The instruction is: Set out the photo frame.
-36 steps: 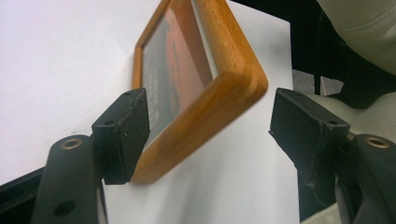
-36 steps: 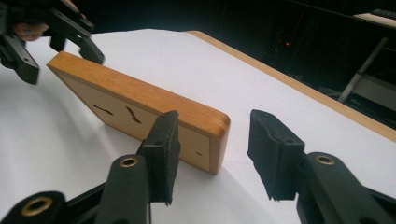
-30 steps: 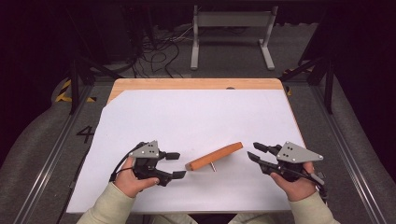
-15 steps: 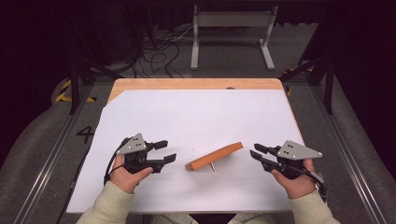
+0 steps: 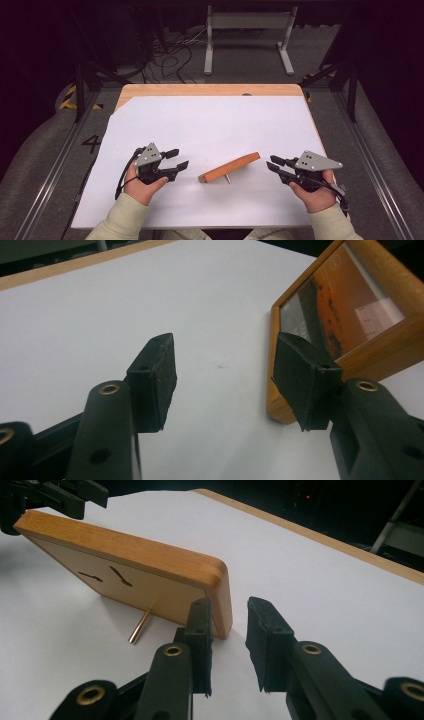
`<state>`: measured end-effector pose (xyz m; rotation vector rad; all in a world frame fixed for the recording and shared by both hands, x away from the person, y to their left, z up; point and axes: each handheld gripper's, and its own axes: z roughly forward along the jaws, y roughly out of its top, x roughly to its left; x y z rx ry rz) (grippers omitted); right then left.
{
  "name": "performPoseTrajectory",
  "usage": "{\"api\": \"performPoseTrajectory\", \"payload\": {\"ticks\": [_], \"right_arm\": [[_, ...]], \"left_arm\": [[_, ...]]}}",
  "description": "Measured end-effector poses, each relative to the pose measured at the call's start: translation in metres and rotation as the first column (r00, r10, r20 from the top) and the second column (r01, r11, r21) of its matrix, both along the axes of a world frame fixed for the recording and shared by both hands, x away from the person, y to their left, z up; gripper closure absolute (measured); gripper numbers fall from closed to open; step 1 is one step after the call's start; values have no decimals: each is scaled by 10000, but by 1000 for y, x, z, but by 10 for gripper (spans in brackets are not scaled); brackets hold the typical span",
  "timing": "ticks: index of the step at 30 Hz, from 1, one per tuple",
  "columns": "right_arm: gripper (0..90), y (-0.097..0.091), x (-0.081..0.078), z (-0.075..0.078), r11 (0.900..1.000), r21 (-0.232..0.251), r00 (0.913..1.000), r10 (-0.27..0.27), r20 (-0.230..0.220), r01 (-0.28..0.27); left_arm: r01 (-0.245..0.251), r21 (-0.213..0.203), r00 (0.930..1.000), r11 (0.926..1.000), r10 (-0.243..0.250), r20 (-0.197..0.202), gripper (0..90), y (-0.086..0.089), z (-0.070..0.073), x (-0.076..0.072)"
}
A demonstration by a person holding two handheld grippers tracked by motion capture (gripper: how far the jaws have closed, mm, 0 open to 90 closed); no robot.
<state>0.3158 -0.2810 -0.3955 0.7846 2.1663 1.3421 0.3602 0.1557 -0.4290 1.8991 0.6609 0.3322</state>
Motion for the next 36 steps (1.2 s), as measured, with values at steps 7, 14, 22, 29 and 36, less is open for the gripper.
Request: {"api": "performPoseTrajectory", "payload": {"ticks": [7, 14, 22, 29, 36], "right_arm": [[726, -1, -1, 0, 10000, 17, 10000, 0, -41, 0], [728, -1, -1, 0, 10000, -9, 10000, 9, -67, -9], [729, -1, -2, 0, 10000, -18, 10000, 5, -87, -5], [732, -4, -3, 3, 9999, 101, 9999, -126, -21, 126], [732, -4, -3, 4, 9999, 97, 9999, -112, -1, 112]], "left_arm": [[-56, 458, 9999, 9989, 63, -157, 481, -11, -9, 4], [199, 769, 9974, 9968, -144, -705, 636, -18, -17, 12], [413, 1054, 9915, 9936, -277, -1271, 763, -25, -23, 14], [863, 1295, 9840, 9878, -642, -1660, 843, -33, -29, 15], [1167, 1392, 9780, 9834, -894, -1883, 865, -40, -33, 14]]}}
